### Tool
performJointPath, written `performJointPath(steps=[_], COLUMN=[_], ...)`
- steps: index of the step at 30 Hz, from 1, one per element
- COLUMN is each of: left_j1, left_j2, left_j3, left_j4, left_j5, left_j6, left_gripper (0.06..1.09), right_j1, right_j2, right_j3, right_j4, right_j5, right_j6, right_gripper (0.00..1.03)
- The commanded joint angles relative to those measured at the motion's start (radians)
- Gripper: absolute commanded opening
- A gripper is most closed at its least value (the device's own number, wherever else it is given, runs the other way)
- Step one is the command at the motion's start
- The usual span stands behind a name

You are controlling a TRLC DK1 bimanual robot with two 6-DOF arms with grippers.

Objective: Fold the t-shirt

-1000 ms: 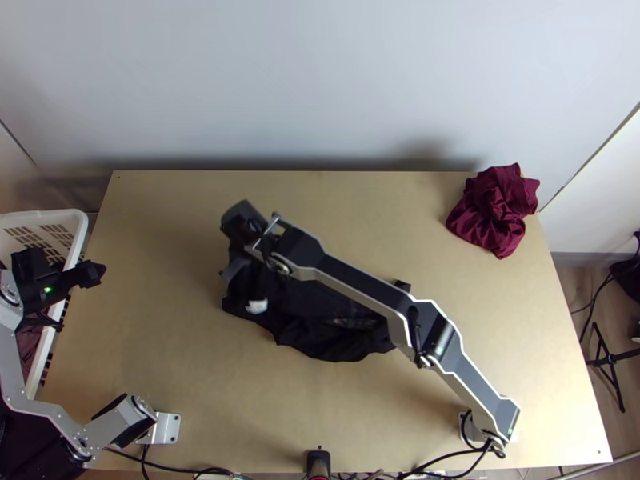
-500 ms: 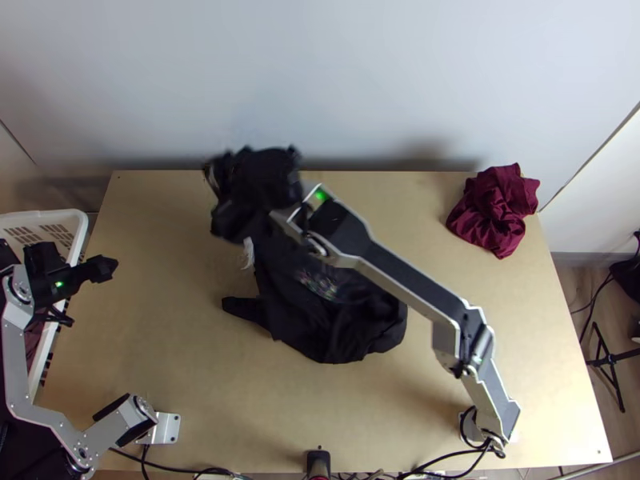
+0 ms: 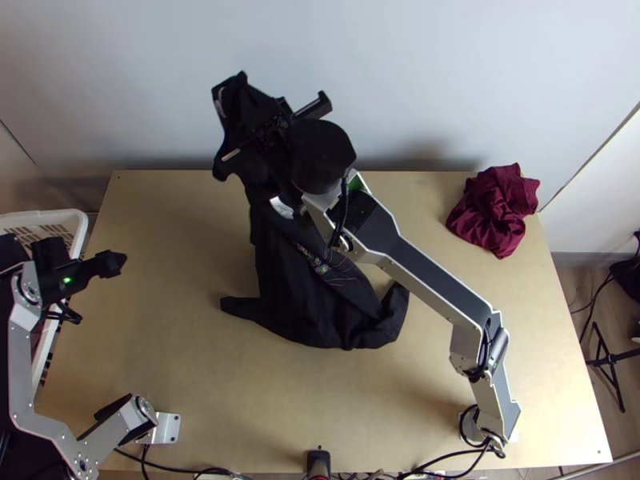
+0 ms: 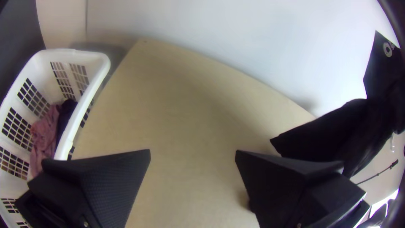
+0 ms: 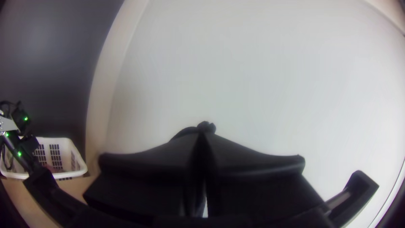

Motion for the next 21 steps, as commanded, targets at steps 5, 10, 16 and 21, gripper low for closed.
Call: performJointPath(steps=[5,10,16,21], left_j1=[-0.333,-0.674,-0.973,-1.070], left_j2=[-0.056,-0.059,-0.031,0.112], left_j3=[-0.007,-0.023,-0.098,-0.070], left_j4=[0.002,0.054,0.255,0.384], left_j5=[-0.003,-0.014,-0.070,-0.110], left_j6=[-0.123,-0.227,-0.269,-0.273], left_gripper=[1.04,1.04,1.04,1.04], right_j1=[-0.050,-0.056,-0.056,-0.056], right_j2=[-0.071,-0.113,-0.151,-0.191], right_j3=[0.005,-0.007,-0.010,-0.018], right_j4=[0.108,0.091,0.065,0.049], right_j5=[0.043,0.062,0.075,0.097], right_j6=[-0.077,-0.078,-0.088,-0.089], right_gripper=[0.03,0.03,0.03,0.02])
